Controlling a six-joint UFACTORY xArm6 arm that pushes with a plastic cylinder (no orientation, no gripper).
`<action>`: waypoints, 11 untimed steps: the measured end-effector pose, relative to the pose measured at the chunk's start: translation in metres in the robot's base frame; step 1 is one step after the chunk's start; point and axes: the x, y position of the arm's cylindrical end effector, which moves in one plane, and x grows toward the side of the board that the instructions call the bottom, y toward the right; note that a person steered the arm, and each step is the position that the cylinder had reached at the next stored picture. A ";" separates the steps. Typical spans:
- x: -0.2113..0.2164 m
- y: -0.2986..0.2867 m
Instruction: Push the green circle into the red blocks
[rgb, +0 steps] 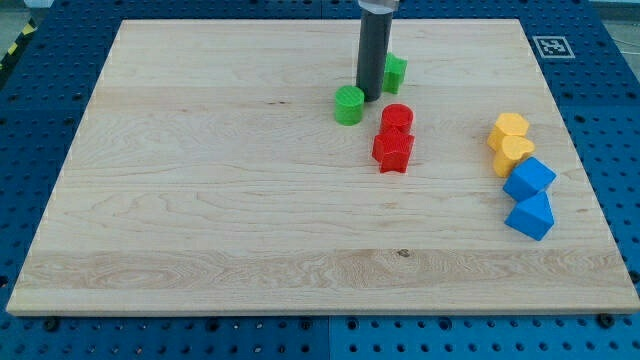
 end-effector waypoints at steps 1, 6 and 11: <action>-0.026 -0.039; -0.006 -0.033; 0.037 -0.029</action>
